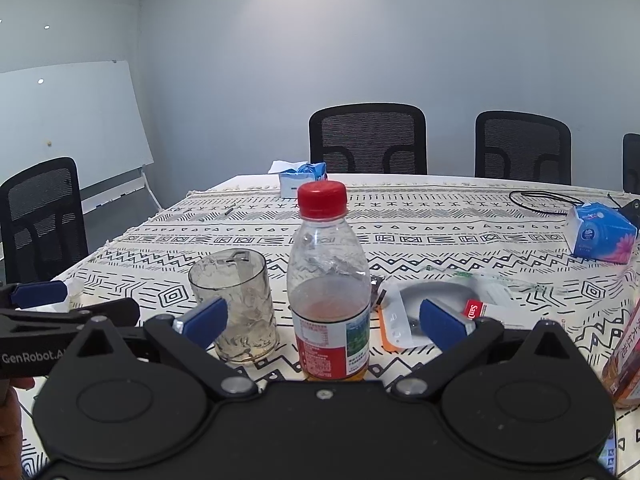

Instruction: Unscrew bottle cap and pour

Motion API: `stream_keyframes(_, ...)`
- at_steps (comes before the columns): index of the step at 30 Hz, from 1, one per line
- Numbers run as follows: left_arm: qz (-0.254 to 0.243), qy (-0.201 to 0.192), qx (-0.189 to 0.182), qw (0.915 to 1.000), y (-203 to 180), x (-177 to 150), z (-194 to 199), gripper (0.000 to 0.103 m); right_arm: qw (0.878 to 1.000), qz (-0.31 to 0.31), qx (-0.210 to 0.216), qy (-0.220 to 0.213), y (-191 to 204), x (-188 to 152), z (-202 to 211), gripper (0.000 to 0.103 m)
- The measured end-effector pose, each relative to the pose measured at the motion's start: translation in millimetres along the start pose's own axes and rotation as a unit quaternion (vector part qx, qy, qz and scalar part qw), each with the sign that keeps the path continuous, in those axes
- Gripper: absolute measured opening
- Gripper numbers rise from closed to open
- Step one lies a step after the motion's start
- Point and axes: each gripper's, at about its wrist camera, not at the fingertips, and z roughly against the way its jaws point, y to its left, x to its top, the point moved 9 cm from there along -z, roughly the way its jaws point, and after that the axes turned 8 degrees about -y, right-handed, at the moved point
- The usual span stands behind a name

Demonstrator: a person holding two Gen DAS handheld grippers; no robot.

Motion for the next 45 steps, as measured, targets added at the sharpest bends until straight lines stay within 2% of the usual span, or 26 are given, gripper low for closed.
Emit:
stream_keyframes(36,-0.003,-0.008,-0.009,0.9999,-2.3,-3.1,2.7,0.098,1.000,-0.003,0.001,0.002,0.2,-2.6,0.9,0.103)
stream_keyframes(42,-0.002,-0.008,-0.021,0.9998,-4.5,-5.7,-0.4,0.098,1.000,-0.002,0.000,0.002,-0.2,-2.2,-0.1,0.103)
stream_keyframes(45,-0.003,-0.011,-0.038,0.9992,-8.8,-7.2,-3.8,0.098,1.000,0.001,-0.003,-0.001,-1.5,-1.7,-0.6,0.103)
